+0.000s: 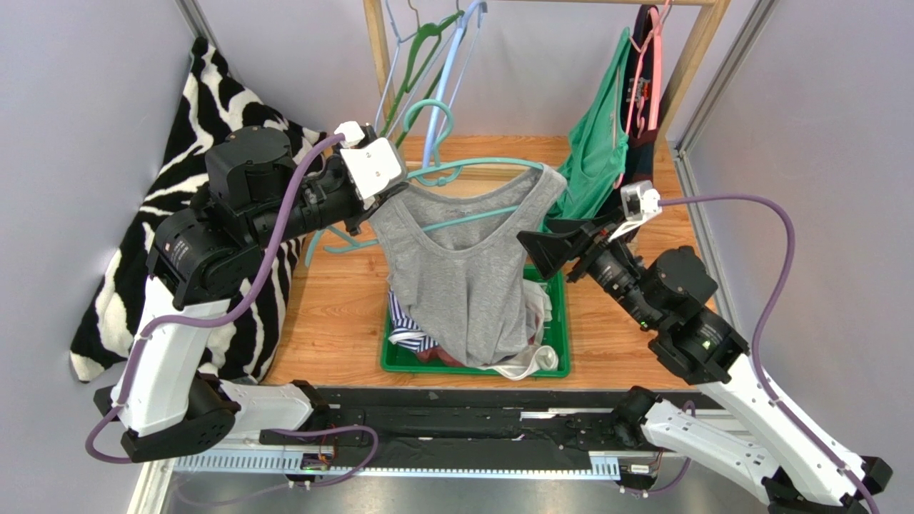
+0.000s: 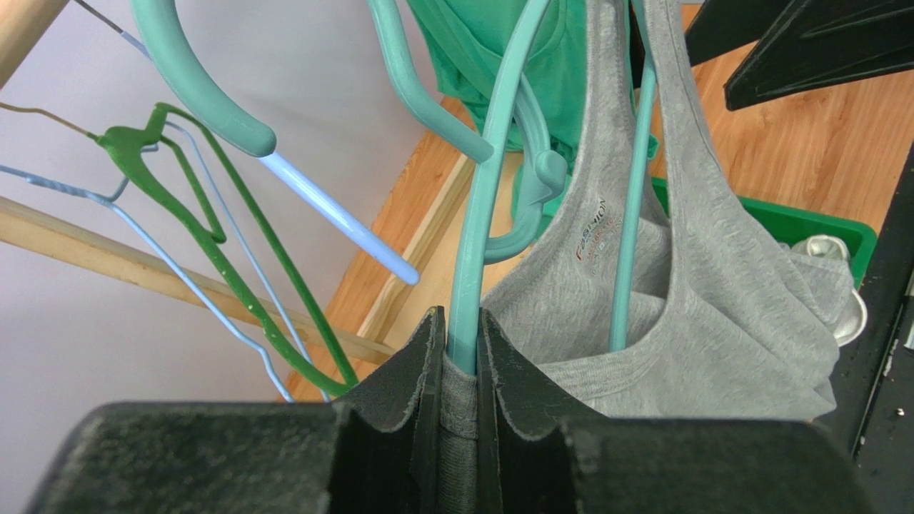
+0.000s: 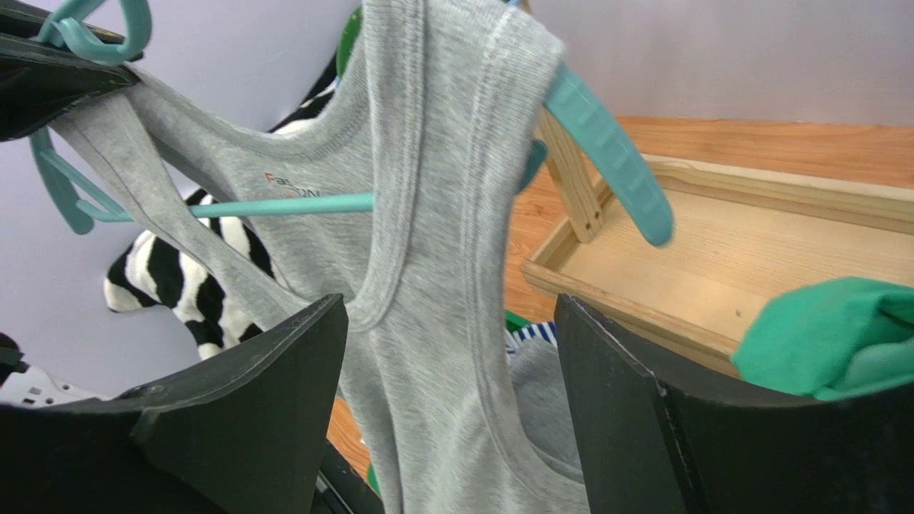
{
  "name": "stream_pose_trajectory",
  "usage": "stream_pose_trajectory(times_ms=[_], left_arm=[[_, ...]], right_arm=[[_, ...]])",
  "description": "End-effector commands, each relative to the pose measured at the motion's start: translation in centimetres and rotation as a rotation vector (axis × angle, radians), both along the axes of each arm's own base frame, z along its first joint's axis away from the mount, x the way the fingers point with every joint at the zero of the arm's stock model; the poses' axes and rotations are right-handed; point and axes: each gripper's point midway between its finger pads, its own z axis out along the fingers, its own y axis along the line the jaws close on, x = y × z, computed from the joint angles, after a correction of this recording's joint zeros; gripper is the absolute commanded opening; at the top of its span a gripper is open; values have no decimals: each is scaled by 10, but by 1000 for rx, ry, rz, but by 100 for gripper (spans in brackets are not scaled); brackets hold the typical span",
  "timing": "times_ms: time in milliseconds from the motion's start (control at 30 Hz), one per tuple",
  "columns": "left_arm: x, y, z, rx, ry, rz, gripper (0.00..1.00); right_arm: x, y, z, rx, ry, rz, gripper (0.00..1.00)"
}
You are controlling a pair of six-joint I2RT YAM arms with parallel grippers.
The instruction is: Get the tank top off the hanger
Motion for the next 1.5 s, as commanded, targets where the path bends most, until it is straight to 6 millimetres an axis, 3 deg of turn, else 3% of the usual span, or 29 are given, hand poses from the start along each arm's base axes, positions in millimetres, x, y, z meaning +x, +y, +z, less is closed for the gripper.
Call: stream_pose_trajectory(times_ms=[0,167,267,300,433,700,867,933,1167,1333,1467], left_arm=[[-6,3,21,-45,-71,-12,0],[-8,3,20,-47,-61,-20,0],[-9,2,20,-49,-59,-24,0],[-9,2,20,-49,-58,-24,0],[-9,3,19,-45,-57,-23,0],[-9,11,13,-28,-61,4,0],[-14,15,8,-13,-58,-1,0],[-18,16,9,-12,-60,-14,0],[-41,23,11,-21,-55,-84,0],[-54,31,23,-59,-68,-99,0],[-53,29,26,-66,-72,-106,0]], right_arm=[[-7,10,45,137,-89,66,73],[-5,17,46,148,-87,84,63],[-5,16,45,146,-83,79,44],[-5,15,45,147,-84,78,30],[-8,8,43,123,-67,62,0],[-15,-39,47,77,-83,-94,0],[-5,-73,55,44,-81,-270,0],[4,-87,48,0,-59,-364,0],[26,-102,31,-98,-19,-482,0],[36,-106,-2,-145,56,-483,0],[28,-85,-21,-183,59,-338,0]])
